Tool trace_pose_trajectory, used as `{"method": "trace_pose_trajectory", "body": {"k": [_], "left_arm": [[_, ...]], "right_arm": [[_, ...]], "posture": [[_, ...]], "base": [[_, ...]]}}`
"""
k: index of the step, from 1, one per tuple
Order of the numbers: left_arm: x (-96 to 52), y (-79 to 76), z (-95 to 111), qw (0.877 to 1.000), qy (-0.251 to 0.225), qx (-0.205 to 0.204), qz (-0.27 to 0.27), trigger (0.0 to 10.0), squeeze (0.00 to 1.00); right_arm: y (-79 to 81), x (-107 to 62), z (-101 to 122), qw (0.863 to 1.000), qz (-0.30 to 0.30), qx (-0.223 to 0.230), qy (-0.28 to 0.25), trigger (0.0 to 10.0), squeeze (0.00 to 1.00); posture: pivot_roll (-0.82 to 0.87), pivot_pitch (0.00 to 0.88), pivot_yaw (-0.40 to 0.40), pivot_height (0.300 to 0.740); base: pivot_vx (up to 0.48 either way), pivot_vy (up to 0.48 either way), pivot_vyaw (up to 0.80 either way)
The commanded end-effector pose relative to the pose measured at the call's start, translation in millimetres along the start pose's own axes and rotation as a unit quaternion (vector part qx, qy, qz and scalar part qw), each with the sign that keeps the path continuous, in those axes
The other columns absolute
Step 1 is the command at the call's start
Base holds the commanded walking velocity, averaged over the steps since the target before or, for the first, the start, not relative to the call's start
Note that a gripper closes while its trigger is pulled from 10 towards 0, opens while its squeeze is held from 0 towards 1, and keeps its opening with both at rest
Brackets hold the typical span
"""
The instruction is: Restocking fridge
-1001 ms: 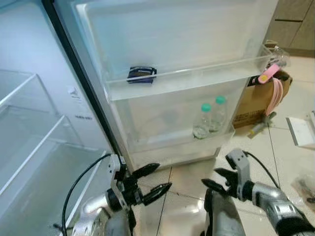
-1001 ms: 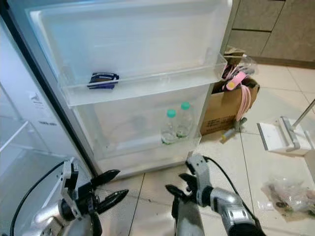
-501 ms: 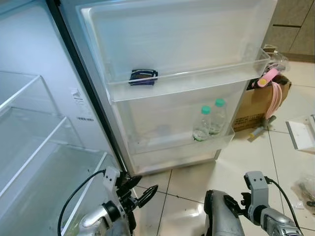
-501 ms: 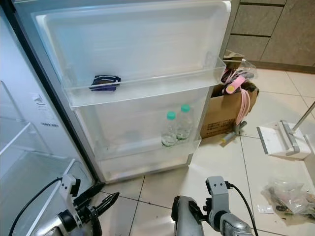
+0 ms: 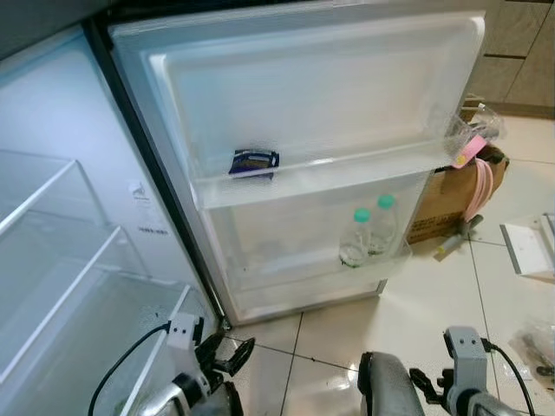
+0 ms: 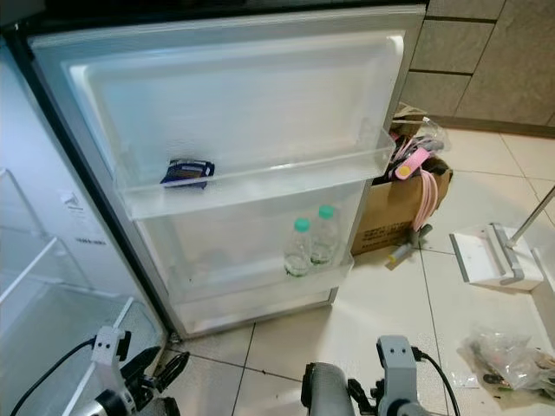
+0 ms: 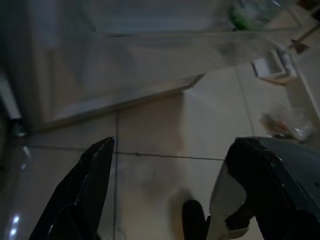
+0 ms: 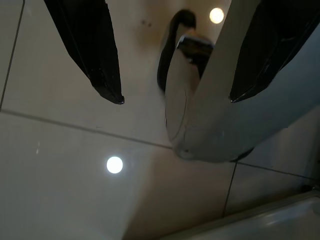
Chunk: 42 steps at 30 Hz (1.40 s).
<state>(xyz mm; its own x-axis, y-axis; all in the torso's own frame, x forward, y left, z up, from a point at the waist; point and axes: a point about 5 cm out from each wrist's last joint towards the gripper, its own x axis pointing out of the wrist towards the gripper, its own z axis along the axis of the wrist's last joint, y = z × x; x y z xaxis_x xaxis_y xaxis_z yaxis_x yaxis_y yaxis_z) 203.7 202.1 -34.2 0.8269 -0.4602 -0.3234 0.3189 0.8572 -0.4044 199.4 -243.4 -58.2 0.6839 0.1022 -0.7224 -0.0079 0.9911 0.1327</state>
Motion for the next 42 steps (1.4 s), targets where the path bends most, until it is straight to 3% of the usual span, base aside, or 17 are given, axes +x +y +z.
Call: {"method": "trace_pose_trajectory", "body": {"k": [1, 5, 15, 32, 38, 42], "left_arm": [[-6.1, 9.0, 0, 1.0, 0.001, 0.0, 0.025, 10.0, 0.0], [-8.7, 12.0, -7, 0.999, 0.024, -0.002, 0.047, 10.0, 0.0], [-12.3, 13.1, -12, 0.998, 0.022, -0.004, 0.06, 10.0, 0.0], [-26.3, 16.4, -36, 0.991, 0.079, -0.015, 0.104, 10.0, 0.0], [-39.5, 15.4, -55, 0.984, 0.124, -0.026, 0.125, 10.0, 0.0], [-40.9, 14.9, -59, 0.981, 0.135, -0.025, 0.134, 10.0, 0.0]], "right_arm": [[0.3, -0.5, -5, 1.0, -0.006, 0.005, 0.008, 10.0, 0.0], [0.7, -0.6, -7, 1.0, -0.01, -0.003, 0.013, 10.0, 0.0], [0.3, -1.4, -5, 1.0, -0.002, 0.016, -0.005, 10.0, 0.0], [0.2, -1.5, -4, 1.0, 0.007, 0.028, -0.007, 10.0, 0.0], [-0.6, -1.6, -5, 0.999, -0.004, 0.042, -0.01, 10.0, 0.0], [-1.4, -2.4, -10, 0.999, -0.013, 0.038, 0.002, 10.0, 0.0]], "posture": [[-0.06, 0.058, -0.014, 0.621], [-0.06, 0.058, -0.013, 0.625], [-0.06, 0.057, -0.015, 0.625], [-0.06, 0.051, -0.013, 0.695], [-0.06, 0.048, -0.013, 0.73], [-0.06, 0.05, -0.012, 0.73]], "base": [[0.0, 0.0, 0.0], [-0.203, 0.0, 0.0], [-0.192, 0.0, 0.0], [0.0, 0.0, 0.0], [0.0, 0.0, 0.0], [-0.36, 0.0, 0.0]]}}
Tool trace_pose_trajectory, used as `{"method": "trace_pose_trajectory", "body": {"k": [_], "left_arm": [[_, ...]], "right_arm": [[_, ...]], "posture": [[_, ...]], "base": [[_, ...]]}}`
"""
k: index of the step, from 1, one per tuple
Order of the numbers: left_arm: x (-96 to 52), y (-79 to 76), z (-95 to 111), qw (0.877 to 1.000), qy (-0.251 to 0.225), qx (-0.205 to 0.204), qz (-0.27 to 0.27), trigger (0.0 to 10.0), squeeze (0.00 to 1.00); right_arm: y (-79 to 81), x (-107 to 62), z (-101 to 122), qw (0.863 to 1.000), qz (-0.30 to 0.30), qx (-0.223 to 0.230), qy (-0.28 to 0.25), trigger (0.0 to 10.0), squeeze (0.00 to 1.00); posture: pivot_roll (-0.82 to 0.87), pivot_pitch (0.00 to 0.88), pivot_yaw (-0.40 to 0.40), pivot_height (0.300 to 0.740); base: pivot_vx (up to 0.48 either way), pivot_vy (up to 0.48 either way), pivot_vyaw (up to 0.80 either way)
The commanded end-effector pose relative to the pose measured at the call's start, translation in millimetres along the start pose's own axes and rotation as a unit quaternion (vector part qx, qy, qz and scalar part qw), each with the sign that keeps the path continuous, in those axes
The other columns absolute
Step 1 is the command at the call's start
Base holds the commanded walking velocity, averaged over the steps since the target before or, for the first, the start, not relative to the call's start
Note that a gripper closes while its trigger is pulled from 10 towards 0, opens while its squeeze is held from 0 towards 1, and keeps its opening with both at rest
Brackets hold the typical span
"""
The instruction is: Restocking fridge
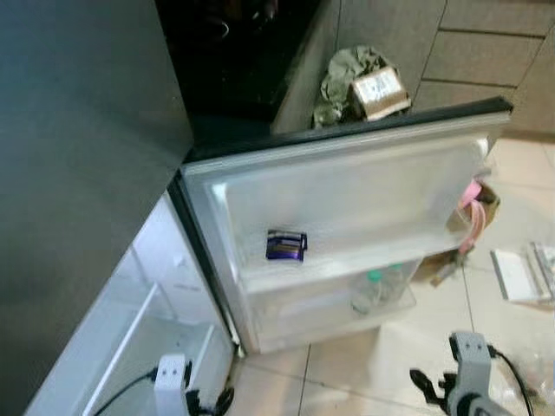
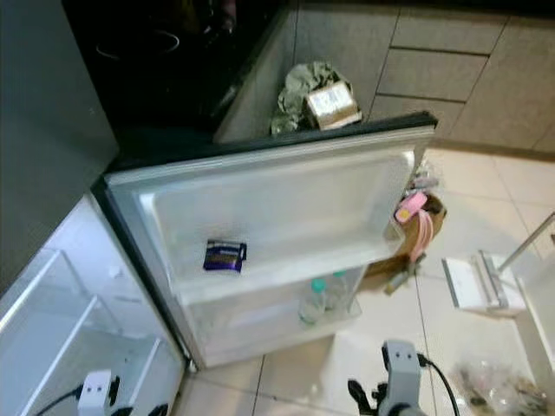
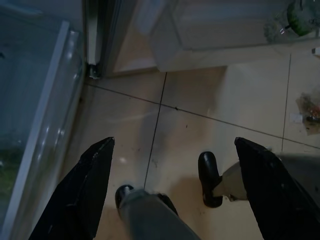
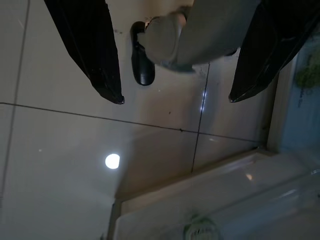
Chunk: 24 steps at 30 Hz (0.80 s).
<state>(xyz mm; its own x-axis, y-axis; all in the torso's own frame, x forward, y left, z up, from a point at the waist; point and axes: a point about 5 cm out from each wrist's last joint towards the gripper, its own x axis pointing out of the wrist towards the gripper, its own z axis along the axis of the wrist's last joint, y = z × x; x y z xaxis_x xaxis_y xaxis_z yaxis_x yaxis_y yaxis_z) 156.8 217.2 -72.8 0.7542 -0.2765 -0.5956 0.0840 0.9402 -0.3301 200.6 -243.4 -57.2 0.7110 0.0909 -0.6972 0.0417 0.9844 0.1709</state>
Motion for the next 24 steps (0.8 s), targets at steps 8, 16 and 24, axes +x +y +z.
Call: {"method": "trace_pose_trajectory", "body": {"k": [8, 16, 24], "left_arm": [[-7.1, 6.3, -10, 1.0, 0.023, -0.006, 0.018, 10.0, 0.0], [-14.3, 9.3, -26, 0.997, 0.06, -0.012, 0.051, 10.0, 0.0], [-23.2, 12.5, -41, 0.992, 0.091, -0.034, 0.082, 10.0, 0.0]], "right_arm": [[-0.3, -2.9, -15, 1.0, -0.009, 0.006, 0.026, 10.0, 0.0], [-0.3, -7.4, -29, 0.999, -0.007, -0.002, 0.049, 10.0, 0.0], [2.9, -9.8, -41, 0.998, 0.001, 0.005, 0.068, 10.0, 0.0]], "posture": [[-0.06, 0.052, -0.013, 0.73], [-0.06, 0.043, -0.012, 0.74], [-0.07, 0.037, -0.009, 0.74]], "base": [[-0.18, 0.0, 0.0], [0.0, 0.0, 0.0], [0.0, 0.0, 0.0]]}}
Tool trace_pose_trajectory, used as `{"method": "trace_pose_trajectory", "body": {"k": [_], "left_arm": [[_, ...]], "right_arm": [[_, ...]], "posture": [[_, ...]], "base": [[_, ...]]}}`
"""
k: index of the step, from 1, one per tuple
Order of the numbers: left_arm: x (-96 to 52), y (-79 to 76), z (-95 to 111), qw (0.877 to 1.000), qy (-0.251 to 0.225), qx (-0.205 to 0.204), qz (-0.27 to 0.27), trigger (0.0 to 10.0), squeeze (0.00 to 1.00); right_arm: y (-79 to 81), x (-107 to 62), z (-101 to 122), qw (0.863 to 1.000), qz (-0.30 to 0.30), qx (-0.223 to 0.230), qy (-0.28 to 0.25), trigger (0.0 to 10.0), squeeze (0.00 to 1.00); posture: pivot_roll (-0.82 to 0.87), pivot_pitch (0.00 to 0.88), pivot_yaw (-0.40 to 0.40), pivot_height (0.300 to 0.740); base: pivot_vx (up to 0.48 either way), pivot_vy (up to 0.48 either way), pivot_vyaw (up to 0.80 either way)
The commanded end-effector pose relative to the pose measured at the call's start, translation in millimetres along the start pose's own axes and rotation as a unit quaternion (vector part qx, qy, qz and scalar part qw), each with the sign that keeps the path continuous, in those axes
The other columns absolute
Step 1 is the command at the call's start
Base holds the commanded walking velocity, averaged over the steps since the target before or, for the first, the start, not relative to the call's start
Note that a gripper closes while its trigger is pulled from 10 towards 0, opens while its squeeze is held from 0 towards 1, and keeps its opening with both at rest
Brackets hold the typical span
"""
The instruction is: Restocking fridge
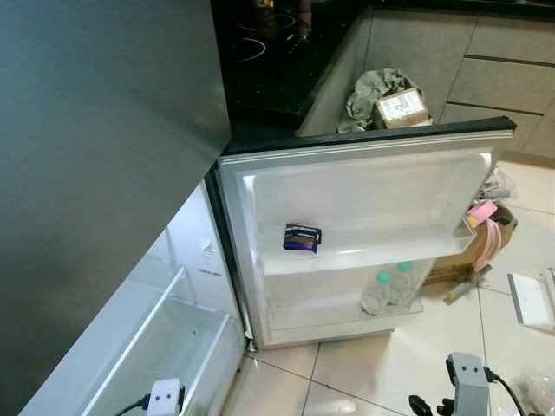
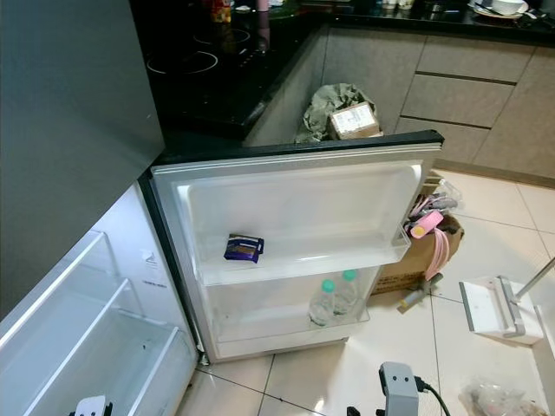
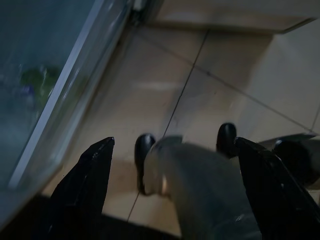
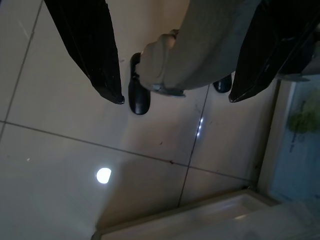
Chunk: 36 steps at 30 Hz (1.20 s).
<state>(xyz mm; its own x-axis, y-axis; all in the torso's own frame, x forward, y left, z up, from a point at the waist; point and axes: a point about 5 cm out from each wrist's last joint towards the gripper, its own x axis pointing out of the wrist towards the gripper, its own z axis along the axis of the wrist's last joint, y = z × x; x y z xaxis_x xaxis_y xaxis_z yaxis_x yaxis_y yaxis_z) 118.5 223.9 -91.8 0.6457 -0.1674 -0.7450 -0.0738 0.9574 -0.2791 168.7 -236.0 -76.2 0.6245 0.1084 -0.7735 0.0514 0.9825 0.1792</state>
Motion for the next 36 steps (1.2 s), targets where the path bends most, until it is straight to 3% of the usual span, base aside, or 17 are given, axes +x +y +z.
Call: {"method": "trace_pose_trajectory", "body": {"k": [1, 5, 12, 16, 20, 27, 36], "left_arm": [[-4.5, 4.5, -9, 1.0, 0.022, -0.001, 0.013, 10.0, 0.0], [-7.1, 3.2, -19, 0.999, 0.035, -0.013, 0.019, 10.0, 0.0], [-5.7, 1.0, -18, 0.999, 0.03, -0.027, 0.014, 10.0, 0.0], [-4.8, 1.9, -16, 0.999, 0.03, -0.031, 0.017, 10.0, 0.0], [-2.1, 7.3, -6, 0.997, 0.015, -0.062, 0.044, 10.0, 0.0], [2.8, 4.5, 3, 0.997, 0.007, -0.061, 0.04, 10.0, 0.0], [0.0, 7.2, -3, 0.997, 0.019, -0.066, 0.044, 10.0, 0.0]], "right_arm": [[0.7, -1.3, -9, 1.0, 0.0, 0.0, 0.017, 10.0, 0.0], [-0.7, -4.6, -23, 0.999, -0.019, -0.004, 0.042, 10.0, 0.0], [-10.7, -11.0, -38, 0.994, -0.077, -0.008, 0.078, 10.0, 0.0], [-10.6, -11.3, -40, 0.994, -0.078, -0.01, 0.081, 10.0, 0.0], [-10.4, -10.0, -36, 0.993, -0.081, -0.032, 0.082, 10.0, 0.0], [-12.1, -8.0, -28, 0.992, -0.088, -0.054, 0.078, 10.0, 0.0], [-11.7, -8.6, -30, 0.991, -0.081, -0.071, 0.085, 10.0, 0.0]], "posture": [[-0.07, 0.037, -0.009, 0.74], [-0.06, 0.024, -0.011, 0.74], [-0.06, 0.01, -0.013, 0.74], [-0.07, 0.006, -0.011, 0.74], [-0.07, 0.0, -0.013, 0.74], [-0.07, 0.0, -0.022, 0.74], [-0.06, 0.0, -0.02, 0.74]], "base": [[0.0, 0.0, 0.0], [0.0, 0.0, 0.0], [0.0, 0.0, 0.0], [0.0, 0.0, 0.0], [0.0, -0.287, 0.0], [0.0, -0.368, 0.0], [0.0, -0.408, 0.0]]}}
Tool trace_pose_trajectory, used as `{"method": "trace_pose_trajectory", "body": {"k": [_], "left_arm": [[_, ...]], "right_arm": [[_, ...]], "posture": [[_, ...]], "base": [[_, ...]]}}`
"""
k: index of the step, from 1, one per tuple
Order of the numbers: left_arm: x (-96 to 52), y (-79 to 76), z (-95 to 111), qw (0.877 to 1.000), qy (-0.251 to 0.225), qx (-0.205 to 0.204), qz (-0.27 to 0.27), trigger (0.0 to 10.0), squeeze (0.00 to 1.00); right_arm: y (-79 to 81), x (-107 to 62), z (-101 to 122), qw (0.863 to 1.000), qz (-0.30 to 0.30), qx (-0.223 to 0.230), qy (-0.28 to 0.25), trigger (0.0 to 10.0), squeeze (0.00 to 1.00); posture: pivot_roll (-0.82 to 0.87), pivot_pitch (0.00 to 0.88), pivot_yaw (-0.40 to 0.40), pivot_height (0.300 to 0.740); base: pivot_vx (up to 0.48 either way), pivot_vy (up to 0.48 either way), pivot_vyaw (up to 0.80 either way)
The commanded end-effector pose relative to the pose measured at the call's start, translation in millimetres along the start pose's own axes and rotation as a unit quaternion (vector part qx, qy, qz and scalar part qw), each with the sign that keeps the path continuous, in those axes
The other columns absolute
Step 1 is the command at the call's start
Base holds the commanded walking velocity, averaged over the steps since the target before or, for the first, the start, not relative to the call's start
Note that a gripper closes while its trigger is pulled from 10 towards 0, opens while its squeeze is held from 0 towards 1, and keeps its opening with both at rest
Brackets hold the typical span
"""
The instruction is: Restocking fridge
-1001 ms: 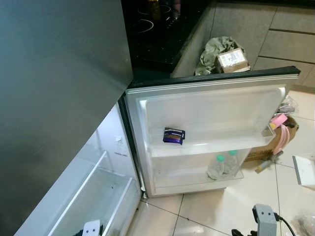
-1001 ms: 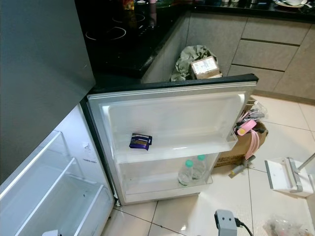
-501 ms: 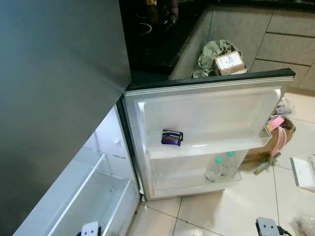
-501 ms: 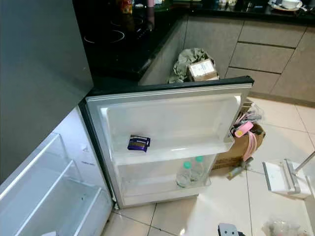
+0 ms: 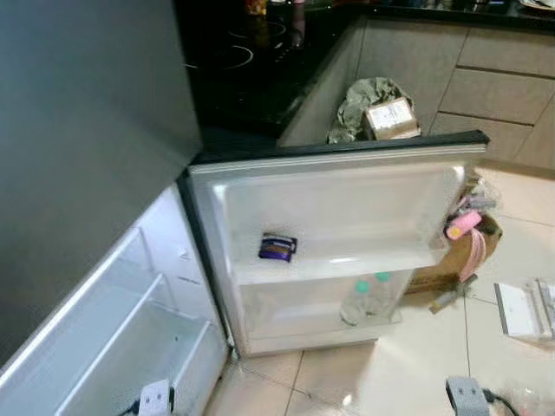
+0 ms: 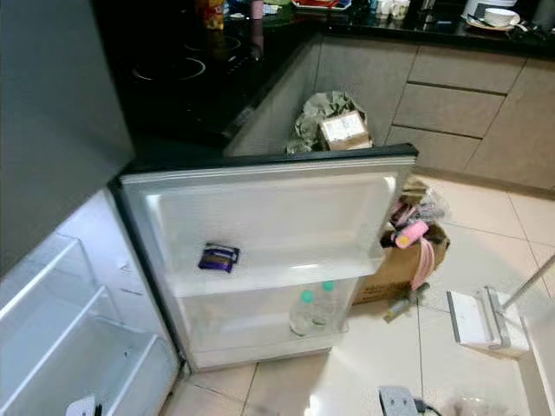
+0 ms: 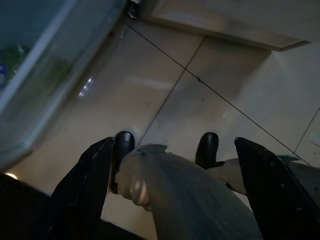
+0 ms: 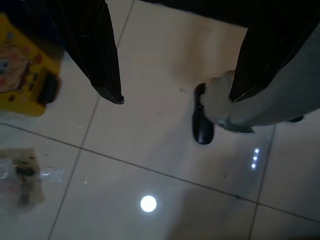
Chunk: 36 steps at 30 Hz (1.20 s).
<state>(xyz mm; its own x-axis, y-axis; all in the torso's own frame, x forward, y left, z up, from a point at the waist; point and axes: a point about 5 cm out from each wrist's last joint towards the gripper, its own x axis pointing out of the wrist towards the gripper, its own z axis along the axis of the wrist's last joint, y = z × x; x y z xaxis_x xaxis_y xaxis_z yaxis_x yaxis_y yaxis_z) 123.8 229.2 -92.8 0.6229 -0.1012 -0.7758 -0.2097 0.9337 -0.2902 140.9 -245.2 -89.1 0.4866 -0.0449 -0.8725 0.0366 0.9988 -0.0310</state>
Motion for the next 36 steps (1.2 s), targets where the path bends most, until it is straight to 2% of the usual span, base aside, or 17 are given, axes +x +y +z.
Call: {"method": "trace_pose_trajectory", "body": {"k": [1, 5, 21, 29, 36], "left_arm": [[-3.4, 4.1, -7.3, 1.0, 0.012, -0.008, 0.009, 10.0, 0.0], [-4.7, 5.7, -8.8, 1.0, 0.014, -0.008, 0.01, 10.0, 0.0], [-4.7, 4.0, -12.2, 1.0, 0.019, -0.012, 0.008, 10.0, 0.0], [-4.4, 3.1, -13.2, 1.0, 0.021, -0.013, 0.007, 10.0, 0.0], [-4.2, 2.4, -13.5, 1.0, 0.023, -0.012, 0.005, 10.0, 0.0]], "right_arm": [[1.5, -0.2, -3.3, 1.0, 0.004, -0.008, 0.007, 10.0, 0.0], [1.6, -0.8, -6.2, 1.0, 0.008, -0.009, 0.009, 10.0, 0.0], [1.0, -1.9, -9.6, 1.0, 0.02, -0.01, 0.012, 10.0, 0.0], [-2.9, -2.8, -10.5, 1.0, 0.006, -0.009, 0.012, 10.0, 0.0], [-6.7, -3.5, -12.2, 1.0, -0.011, -0.007, 0.018, 10.0, 0.0]], "posture": [[-0.06, 0.0, -0.019, 0.74], [-0.06, 0.0, -0.016, 0.74], [-0.07, 0.0, -0.017, 0.74], [-0.07, 0.0, -0.015, 0.74], [-0.07, 0.0, -0.014, 0.74]], "base": [[0.0, -0.412, 0.0], [0.0, -0.412, 0.0], [0.0, -0.414, 0.7], [0.0, -0.416, 0.69], [0.0, -0.415, 0.0]]}}
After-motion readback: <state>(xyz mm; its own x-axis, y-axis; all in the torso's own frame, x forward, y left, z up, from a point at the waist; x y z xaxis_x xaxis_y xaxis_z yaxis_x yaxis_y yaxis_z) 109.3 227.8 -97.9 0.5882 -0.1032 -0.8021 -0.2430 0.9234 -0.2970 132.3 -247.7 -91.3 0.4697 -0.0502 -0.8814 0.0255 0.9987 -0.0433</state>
